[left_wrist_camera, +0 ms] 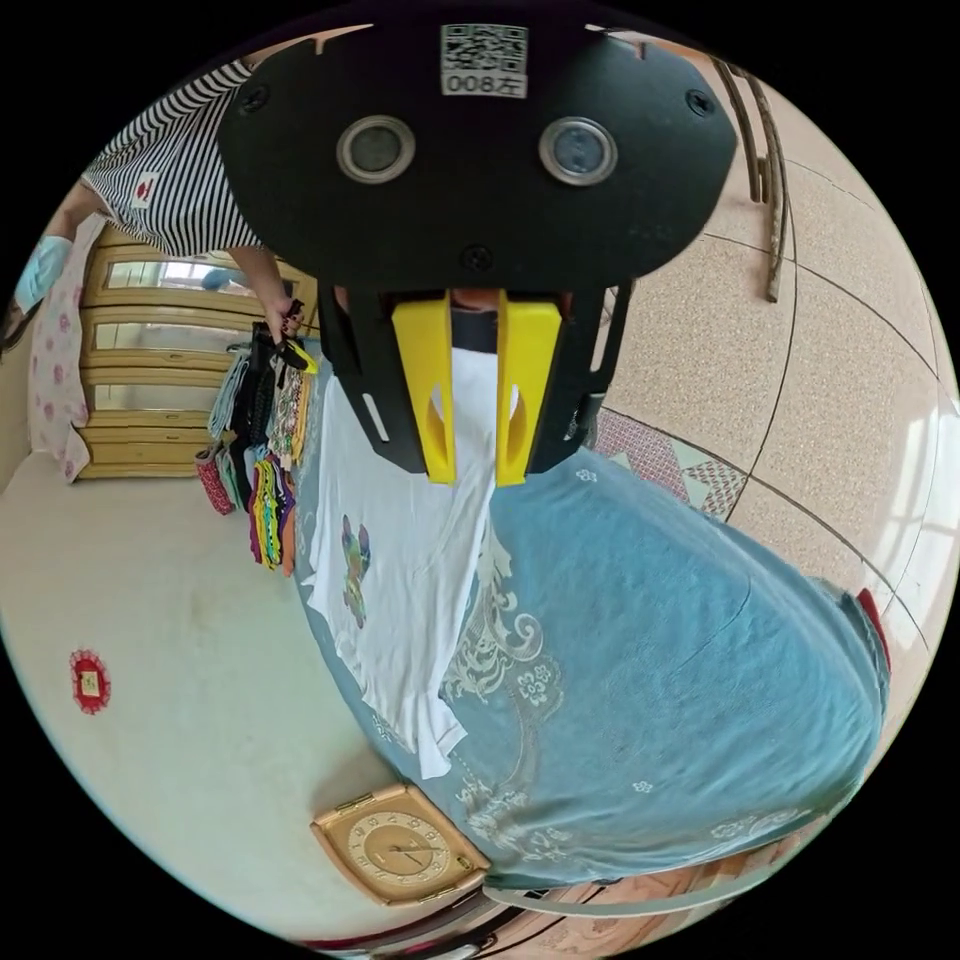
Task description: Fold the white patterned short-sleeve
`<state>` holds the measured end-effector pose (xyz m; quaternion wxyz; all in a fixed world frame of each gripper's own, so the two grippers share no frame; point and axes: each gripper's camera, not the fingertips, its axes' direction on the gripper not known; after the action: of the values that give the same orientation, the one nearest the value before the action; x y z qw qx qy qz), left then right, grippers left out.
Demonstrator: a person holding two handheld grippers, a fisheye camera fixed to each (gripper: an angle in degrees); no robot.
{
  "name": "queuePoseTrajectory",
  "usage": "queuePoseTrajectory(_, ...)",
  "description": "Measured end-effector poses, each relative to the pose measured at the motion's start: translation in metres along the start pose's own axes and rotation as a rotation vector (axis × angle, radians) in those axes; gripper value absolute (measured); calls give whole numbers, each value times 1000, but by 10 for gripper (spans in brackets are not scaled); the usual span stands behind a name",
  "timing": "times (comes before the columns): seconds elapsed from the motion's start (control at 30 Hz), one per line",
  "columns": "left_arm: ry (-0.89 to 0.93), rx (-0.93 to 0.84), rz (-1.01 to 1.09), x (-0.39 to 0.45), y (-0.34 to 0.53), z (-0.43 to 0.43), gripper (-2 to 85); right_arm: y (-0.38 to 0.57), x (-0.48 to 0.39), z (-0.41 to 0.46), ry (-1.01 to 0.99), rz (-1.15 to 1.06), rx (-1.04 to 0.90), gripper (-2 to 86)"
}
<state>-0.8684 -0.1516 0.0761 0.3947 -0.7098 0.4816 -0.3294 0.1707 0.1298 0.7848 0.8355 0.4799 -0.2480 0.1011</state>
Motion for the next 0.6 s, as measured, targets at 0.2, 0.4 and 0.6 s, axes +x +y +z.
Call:
queuePoseTrajectory(0.2, -48, 49, 36, 30, -99, 37, 72, -108, -45, 3, 97, -123, 79, 6)
queuePoseTrajectory(0.4, -144, 93, 63, 61, -196, 81, 73, -239, -112, 39, 288, -271, 140, 29)
queuePoseTrajectory(0.6, -175, 152, 81, 74, -270, 113, 77, -320, -152, 88, 427, -386, 157, 51)
